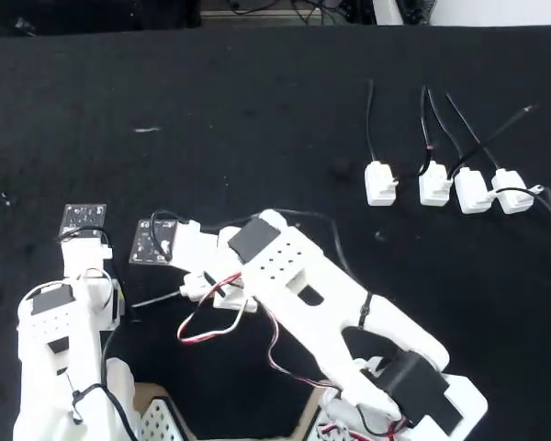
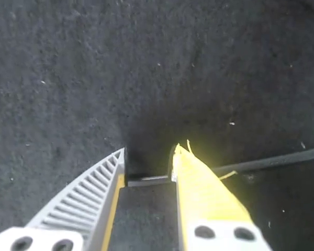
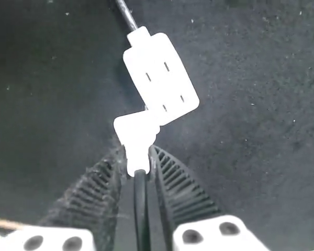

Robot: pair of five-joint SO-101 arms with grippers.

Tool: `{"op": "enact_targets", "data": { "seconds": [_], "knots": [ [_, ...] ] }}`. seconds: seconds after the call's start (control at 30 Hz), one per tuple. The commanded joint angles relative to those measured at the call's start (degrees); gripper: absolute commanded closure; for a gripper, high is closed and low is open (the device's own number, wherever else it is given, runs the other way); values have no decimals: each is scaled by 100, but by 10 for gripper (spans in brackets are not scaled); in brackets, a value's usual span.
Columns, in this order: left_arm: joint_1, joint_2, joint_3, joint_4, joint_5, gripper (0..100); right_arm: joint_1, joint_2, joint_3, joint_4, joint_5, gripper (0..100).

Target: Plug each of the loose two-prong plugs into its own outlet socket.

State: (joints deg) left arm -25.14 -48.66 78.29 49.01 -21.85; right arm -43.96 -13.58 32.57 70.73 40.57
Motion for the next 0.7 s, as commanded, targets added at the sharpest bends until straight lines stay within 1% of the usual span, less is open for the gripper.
{"op": "enact_targets", "data": {
  "seconds": [0.0, 0.13, 0.3, 0.37, 0.67],
  "knots": [
    [136, 18, -57, 202, -70, 840, 404, -4, -866, 703, 703, 988],
    [84, 18, -57, 202, -35, 840, 519, 101, -1473, 1125, 1380, 988],
    [84, 18, -48, 202, -26, 840, 501, 585, -1763, 1187, 2347, 988],
    [84, 18, -48, 202, -26, 840, 527, 848, -1886, 1196, 2593, 988],
    [84, 18, -40, 202, -26, 840, 536, 1613, -2756, 1292, 2690, 988]
  ]
}}
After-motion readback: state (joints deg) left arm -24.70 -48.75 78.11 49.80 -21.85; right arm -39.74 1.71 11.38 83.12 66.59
